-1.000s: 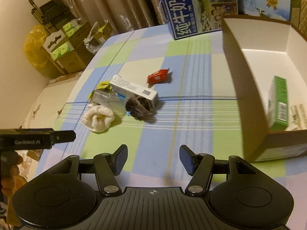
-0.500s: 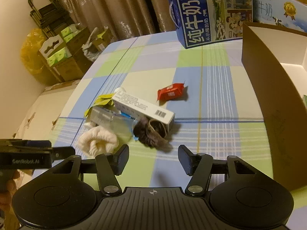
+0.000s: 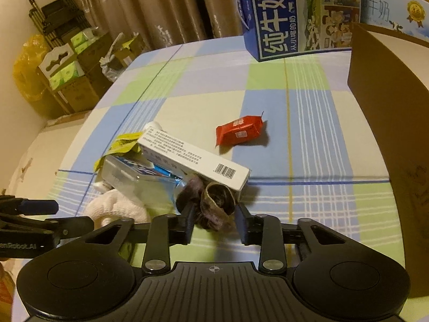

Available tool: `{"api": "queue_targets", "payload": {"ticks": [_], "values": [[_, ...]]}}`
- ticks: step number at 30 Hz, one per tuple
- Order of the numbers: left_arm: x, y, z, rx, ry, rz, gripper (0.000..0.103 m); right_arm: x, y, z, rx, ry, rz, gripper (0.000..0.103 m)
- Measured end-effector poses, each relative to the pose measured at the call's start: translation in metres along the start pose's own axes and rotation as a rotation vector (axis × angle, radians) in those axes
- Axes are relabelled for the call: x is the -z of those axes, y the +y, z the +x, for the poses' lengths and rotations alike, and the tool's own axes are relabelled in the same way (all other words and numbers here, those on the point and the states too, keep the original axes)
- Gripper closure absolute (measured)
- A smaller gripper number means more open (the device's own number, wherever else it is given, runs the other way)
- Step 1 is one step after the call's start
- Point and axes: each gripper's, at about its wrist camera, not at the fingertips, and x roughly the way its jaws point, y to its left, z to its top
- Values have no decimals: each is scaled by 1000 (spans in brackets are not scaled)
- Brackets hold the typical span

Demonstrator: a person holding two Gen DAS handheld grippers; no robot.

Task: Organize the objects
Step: 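Grasp the dark scrunchie with the right tool while the left tool grasps the white glove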

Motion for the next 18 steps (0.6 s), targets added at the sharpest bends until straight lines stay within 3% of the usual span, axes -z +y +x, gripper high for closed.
{"api": "queue_targets", "payload": {"ticks": [3,13,18], "values": [[0,-1,4,18,5,12,24,1,-2,3,-5,1,-1,96],[0,-18,20,60,10,117,26,9,-19,-36,12,-22,81,98],[-2,-25,28,68,7,160,37,19,-37,-61,60,-32,154,98]]}}
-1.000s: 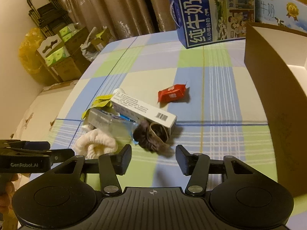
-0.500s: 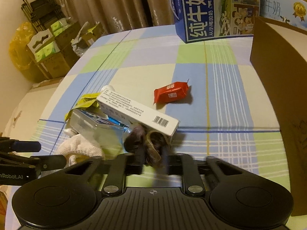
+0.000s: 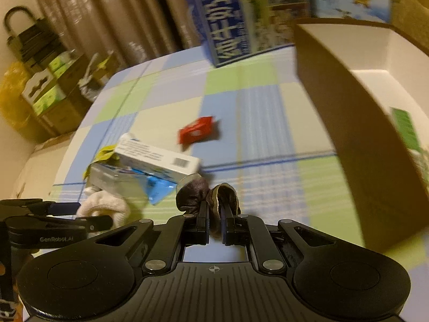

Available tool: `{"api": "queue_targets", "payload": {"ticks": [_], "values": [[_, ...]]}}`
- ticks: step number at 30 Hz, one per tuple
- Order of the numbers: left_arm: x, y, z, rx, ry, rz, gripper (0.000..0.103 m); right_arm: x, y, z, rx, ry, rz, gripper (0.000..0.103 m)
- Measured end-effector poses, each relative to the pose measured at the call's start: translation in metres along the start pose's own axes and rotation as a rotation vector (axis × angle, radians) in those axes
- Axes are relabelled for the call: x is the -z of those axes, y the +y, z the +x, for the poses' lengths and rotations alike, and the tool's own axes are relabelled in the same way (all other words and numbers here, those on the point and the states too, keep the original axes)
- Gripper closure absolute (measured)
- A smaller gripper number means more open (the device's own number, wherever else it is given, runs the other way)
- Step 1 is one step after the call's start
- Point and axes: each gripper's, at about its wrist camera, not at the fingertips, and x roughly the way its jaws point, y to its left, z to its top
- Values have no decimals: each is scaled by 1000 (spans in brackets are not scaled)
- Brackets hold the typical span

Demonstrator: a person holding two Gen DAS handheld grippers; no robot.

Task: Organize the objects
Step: 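Grasp the dark scrunchie with the right tool while the left tool grasps the white glove, then carry the glove and scrunchie into the cardboard box and release both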

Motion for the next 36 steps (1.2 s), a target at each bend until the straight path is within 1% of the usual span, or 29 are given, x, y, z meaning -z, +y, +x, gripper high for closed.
{"api": "queue_targets", "payload": {"ticks": [1,4,5,7,8,9,12,18,24,31,36], "values": [[0,-1,1,-8,-3,17,37,2,-4,-4,6,1,15,98],[-1,-2,3,2,-11,41,49,7,-14,-15,30,1,49,98],[0,-1,2,13,-13,46,58,9,-15,-19,36,0,55,98],[3,-2,-2,16,-24,59,66,14,-18,-27,47,-3,69,98],[5,-2,-5,24,-31,66,75,16,-19,-31,48,-3,75,98],[7,-3,-7,25,-34,69,77,18,-19,-34,47,-4,84,98],[14,-2,-15,21,-31,78,78,23,-18,-44,44,-5,96,98],[31,-1,-38,51,-30,70,80,33,-12,-65,33,-24,102,98],[39,-10,-71,86,-79,68,80,36,-8,-85,6,-50,96,98],[32,-34,-107,122,-150,45,80,30,-12,-104,-55,-74,70,98],[24,-66,-125,156,-187,48,80,23,-25,-122,-90,-96,59,98]]}}
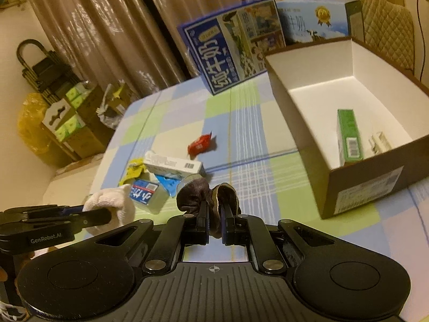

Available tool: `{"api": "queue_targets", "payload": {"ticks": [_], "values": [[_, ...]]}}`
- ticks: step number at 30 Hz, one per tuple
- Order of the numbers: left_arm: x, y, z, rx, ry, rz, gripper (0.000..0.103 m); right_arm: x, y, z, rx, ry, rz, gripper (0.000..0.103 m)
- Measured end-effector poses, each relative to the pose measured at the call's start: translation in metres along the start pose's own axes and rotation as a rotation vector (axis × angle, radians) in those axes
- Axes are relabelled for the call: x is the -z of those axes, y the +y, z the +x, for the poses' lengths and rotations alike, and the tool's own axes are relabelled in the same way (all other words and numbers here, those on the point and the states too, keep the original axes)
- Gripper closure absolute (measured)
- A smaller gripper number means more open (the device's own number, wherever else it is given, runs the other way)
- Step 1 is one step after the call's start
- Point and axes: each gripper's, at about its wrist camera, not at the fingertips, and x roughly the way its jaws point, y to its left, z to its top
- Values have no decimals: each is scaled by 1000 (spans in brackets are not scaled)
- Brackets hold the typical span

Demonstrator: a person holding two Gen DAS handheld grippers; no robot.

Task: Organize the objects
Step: 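Carry the glove and scrunchie into the cardboard box and release both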

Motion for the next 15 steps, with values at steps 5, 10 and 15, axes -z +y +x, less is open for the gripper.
{"api": "queue_targets", "payload": {"ticks": [5,10,15], "values": [[-17,-43,1,32,-24,21,80,-13,-24,-28,-9,-40,2,98],[-39,-93,8,89,-51,61,80,-30,-60,-56,20,-91,26,98],[-62,-144,24,150,-71,101,80,-49,-97,-78,59,-143,41,98]]}}
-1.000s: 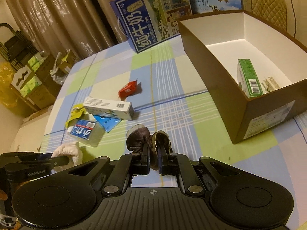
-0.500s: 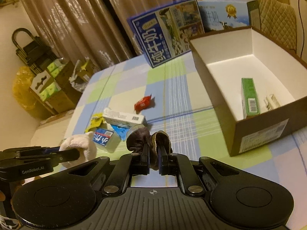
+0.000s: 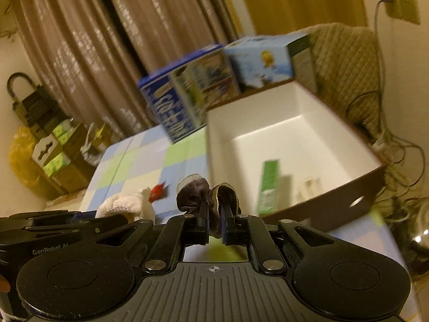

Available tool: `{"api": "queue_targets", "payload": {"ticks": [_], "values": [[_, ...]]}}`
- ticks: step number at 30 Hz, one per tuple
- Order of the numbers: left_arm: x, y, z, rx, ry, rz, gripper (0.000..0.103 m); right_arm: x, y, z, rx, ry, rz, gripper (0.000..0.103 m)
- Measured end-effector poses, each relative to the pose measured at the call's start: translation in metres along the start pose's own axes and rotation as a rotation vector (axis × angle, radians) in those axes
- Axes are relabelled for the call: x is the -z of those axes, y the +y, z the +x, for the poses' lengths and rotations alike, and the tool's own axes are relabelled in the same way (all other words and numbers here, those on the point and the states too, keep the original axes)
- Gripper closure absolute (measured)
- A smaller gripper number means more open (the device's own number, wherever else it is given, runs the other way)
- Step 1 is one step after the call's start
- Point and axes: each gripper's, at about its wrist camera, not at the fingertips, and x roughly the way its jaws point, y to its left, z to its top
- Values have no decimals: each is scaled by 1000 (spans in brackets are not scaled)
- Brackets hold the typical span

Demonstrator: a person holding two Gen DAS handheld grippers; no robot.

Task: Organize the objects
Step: 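Carry the glove and scrunchie into the cardboard box and release both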

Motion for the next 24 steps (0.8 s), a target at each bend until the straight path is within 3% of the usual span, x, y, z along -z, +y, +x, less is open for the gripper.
{"api": "queue_targets", "payload": {"ticks": [10,24], "values": [[-47,-57,62,36,-18,47,80,-44,-55,-1,68,-63,-25,98],[-95,-66,162,-79,55,26,80,-80,-110,65,135,-14,-64,98]]}}
